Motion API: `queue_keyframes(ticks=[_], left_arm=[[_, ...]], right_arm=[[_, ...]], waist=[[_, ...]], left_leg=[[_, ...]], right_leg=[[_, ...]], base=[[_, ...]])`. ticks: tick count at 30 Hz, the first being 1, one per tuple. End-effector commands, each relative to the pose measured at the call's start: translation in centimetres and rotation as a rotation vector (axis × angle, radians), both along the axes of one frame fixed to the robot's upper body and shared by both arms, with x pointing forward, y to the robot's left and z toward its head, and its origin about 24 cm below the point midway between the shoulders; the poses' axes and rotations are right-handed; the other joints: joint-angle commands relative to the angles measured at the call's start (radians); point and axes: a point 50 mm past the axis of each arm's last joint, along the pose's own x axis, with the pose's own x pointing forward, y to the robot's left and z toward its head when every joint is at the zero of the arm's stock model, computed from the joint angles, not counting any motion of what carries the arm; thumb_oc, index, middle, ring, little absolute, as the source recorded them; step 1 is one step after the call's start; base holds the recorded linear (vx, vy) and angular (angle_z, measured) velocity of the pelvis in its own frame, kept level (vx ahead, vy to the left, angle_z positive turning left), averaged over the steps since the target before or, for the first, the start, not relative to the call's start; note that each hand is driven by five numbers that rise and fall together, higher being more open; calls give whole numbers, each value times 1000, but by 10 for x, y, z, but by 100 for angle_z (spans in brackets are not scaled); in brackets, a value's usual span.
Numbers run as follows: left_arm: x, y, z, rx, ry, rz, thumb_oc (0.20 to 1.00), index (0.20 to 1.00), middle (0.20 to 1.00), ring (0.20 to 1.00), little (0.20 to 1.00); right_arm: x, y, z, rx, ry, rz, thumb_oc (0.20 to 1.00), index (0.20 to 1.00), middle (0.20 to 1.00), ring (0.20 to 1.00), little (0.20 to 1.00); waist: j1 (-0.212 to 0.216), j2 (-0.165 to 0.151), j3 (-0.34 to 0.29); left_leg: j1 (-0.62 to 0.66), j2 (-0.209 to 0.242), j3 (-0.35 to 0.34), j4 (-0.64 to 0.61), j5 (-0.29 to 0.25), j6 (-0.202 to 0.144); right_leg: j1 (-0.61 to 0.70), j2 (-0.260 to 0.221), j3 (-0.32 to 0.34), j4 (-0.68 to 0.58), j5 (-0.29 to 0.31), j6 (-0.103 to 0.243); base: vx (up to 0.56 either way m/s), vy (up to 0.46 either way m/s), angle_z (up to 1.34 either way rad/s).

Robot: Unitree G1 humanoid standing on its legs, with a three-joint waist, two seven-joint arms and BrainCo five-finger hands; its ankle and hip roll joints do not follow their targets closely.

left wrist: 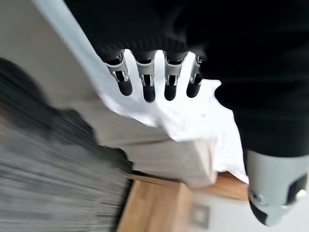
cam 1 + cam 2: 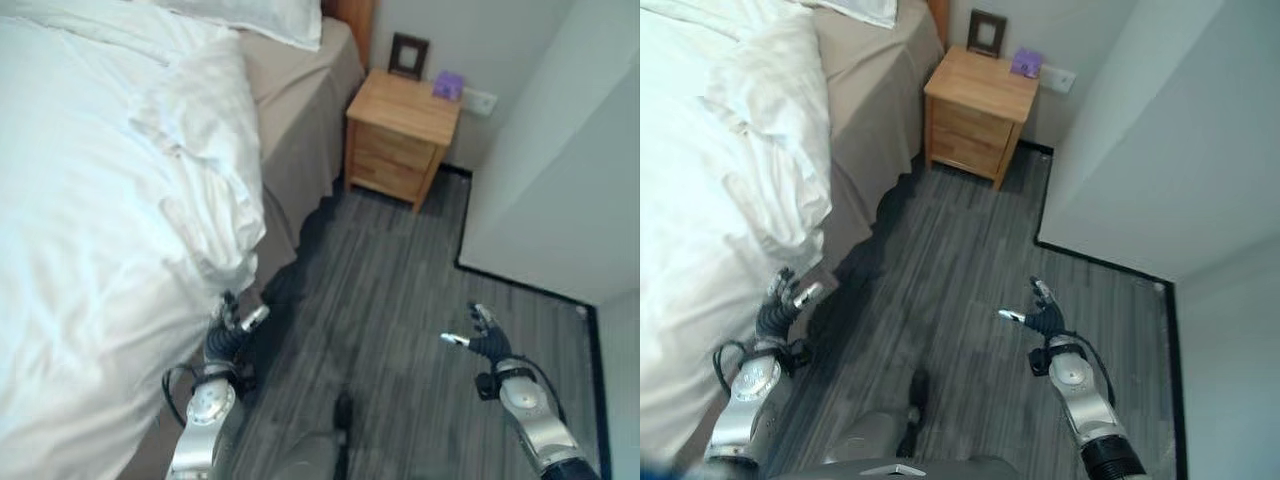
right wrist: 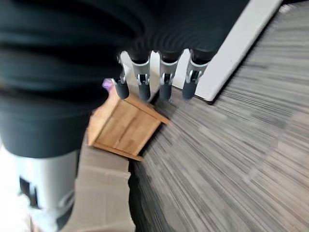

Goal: Making the bed.

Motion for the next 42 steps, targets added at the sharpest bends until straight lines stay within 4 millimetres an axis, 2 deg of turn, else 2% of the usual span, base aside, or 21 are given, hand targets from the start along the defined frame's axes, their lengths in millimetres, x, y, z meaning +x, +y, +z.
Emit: queue_keyframes(ticks=[1, 6, 9, 10, 11, 16, 17, 19, 20, 22, 25, 28, 29, 30, 32, 34, 35, 36, 38, 40, 42], left_arm=[[-13, 31, 24, 154, -67, 55, 1000, 1000, 1000, 1000, 1000], [-11, 39, 29, 171, -83, 77, 1000, 1000, 1000, 1000, 1000], [-10, 39, 29, 184, -78, 81, 1000, 1000, 1000, 1000, 1000], [-10, 39, 29, 184, -79, 81, 1000, 1000, 1000, 1000, 1000], [-8, 37, 31, 190, -92, 63, 1000, 1000, 1000, 1000, 1000], [-8, 32, 29, 197, -88, 31, 1000, 1000, 1000, 1000, 1000], [-13, 35, 27, 186, -81, 56, 1000, 1000, 1000, 1000, 1000], [-15, 36, 25, 171, -79, 67, 1000, 1000, 1000, 1000, 1000], [-14, 37, 30, 160, -105, 73, 1000, 1000, 1000, 1000, 1000], [-10, 37, 43, 173, -163, 66, 1000, 1000, 1000, 1000, 1000], [5, 33, 74, 159, -307, 43, 1000, 1000, 1000, 1000, 1000], [8, 38, 94, 142, -407, 69, 1000, 1000, 1000, 1000, 1000], [10, 39, 112, 174, -482, 73, 1000, 1000, 1000, 1000, 1000], [10, 39, 112, 174, -482, 73, 1000, 1000, 1000, 1000, 1000], [8, 38, 127, 116, -570, 56, 1000, 1000, 1000, 1000, 1000], [3, 41, 124, 133, -557, 71, 1000, 1000, 1000, 1000, 1000], [-7, 44, 133, 108, -614, 85, 1000, 1000, 1000, 1000, 1000], [-7, 44, 133, 108, -613, 85, 1000, 1000, 1000, 1000, 1000], [-8, 45, 129, 78, -607, 95, 1000, 1000, 1000, 1000, 1000], [-6, 42, 135, 10, -649, 71, 1000, 1000, 1000, 1000, 1000], [-3, 39, 139, -51, -690, 58, 1000, 1000, 1000, 1000, 1000]], right_arm=[[10, 9, 14, -12, -80, 54, 1000, 1000, 1000, 1000, 1000], [6, 3, 12, 46, -73, 9, 1000, 1000, 1000, 1000, 1000], [2, 7, 6, 57, -51, 6, 1000, 1000, 1000, 1000, 1000], [2, 7, 6, 58, -51, 6, 1000, 1000, 1000, 1000, 1000], [2, 6, 5, 49, -47, 2, 1000, 1000, 1000, 1000, 1000], [0, 7, 4, 39, -40, 9, 1000, 1000, 1000, 1000, 1000], [2, 10, 6, 41, -48, 35, 1000, 1000, 1000, 1000, 1000], [3, 11, 8, 32, -54, 52, 1000, 1000, 1000, 1000, 1000], [11, 12, 18, 15, -93, 76, 1000, 1000, 1000, 1000, 1000], [18, 14, 31, 17, -150, 92, 1000, 1000, 1000, 1000, 1000], [39, 12, 65, -19, -273, 109, 1000, 1000, 1000, 1000, 1000], [45, 11, 83, -59, -335, 131, 1000, 1000, 1000, 1000, 1000], [46, 9, 93, -69, -376, 144, 1000, 1000, 1000, 1000, 1000], [46, 10, 93, -70, -376, 144, 1000, 1000, 1000, 1000, 1000], [48, 9, 113, -98, -452, 160, 1000, 1000, 1000, 1000, 1000], [48, 12, 116, -129, -468, 179, 1000, 1000, 1000, 1000, 1000], [45, 10, 128, -134, -527, 175, 1000, 1000, 1000, 1000, 1000], [44, 10, 128, -134, -526, 175, 1000, 1000, 1000, 1000, 1000], [46, 15, 131, -137, -532, 192, 1000, 1000, 1000, 1000, 1000], [50, 13, 156, -187, -623, 196, 1000, 1000, 1000, 1000, 1000], [52, 18, 170, -178, -679, 214, 1000, 1000, 1000, 1000, 1000]], waist=[[10, -6, -8], [-20, -31, -1], [-35, -36, -15], [-35, -37, -16], [-53, -34, -24], [-72, -23, -55], [-81, 8, -79], [-80, 21, -81], [-64, 26, -55], [-39, 23, -18], [2, -3, 40], [4, -2, 18], [-17, 18, -5], [-17, 18, -4], [-32, 30, -40], [-26, 31, -51], [-40, 28, -60], [-43, 26, -61], [-52, 36, -49], [-67, 55, -20], [-59, 46, -16]], left_leg=[[110, 122, -1, -102, -26, -110], [185, 148, -20, -102, -89, -158], [245, 187, -32, -102, -151, -200], [242, 185, -31, -102, -149, -200], [274, 199, -59, -102, -172, -213], [349, 250, -99, -102, -221, -237], [374, 309, -97, -92, -165, -261], [350, 329, -99, -30, -118, -275], [217, 318, -123, 215, -26, -281], [141, 304, -136, 326, 19, -254], [-33, 220, -54, 426, -68, -225], [-48, 145, 15, 284, -137, -200], [-28, 144, 174, 153, -106, -181], [-25, 143, 175, 149, -103, -181], [34, 157, 323, 47, -102, -172], [65, 113, 267, 10, -99, -155], [134, 107, 282, -78, -89, -119], [137, 100, 279, -86, -85, -116], [168, 89, 234, -102, -97, -92], [184, 121, 182, -102, -94, -103], [185, 129, 140, -102, -98, -123]], right_leg=[[25, -95, -126, -391, 220, -37], [1, -43, -169, -787, 150, -51], [-26, -15, -101, -1108, 249, -21], [-29, -17, -100, -1108, 251, -21], [-76, -18, -10, -1108, 267, -10], [-57, -8, 29, -1094, 293, -17], [-40, 16, 16, -1076, 279, -37], [-22, 29, 7, -1079, 268, -51], [34, 37, -23, -1091, 238, -91], [64, 41, -30, -1086, 210, -120], [125, 13, -60, -1096, 166, -135], [144, 0, -78, -1099, 149, -126], [164, 21, -111, -1082, 112, -125], [165, 19, -110, -1081, 111, -125], [198, 24, -177, -996, 55, -112], [197, 10, -197, -944, 47, -102], [128, -40, -247, -691, 141, -49], [123, -47, -247, -678, 136, -44], [57, -97, -226, -524, 248, -5], [-57, -82, -137, -415, 229, -10], [-60, -106, -113, -507, 188, -29]], base=[[539, 66, 56], [486, -104, 55], [550, -152, 31], [561, -168, 37], [355, -108, 43], [549, -274, 66], [345, -207, 33], [373, -328, 7], [270, -336, -8], [170, -331, 3], [208, -253, 1], [312, -44, -4], [315, -32, 25], [299, -45, 86], [370, -4, 119], [364, 102, 76], [312, 122, 39], [265, 96, 19], [137, 74, 69], [126, -71, 134], [158, -191, 149]])
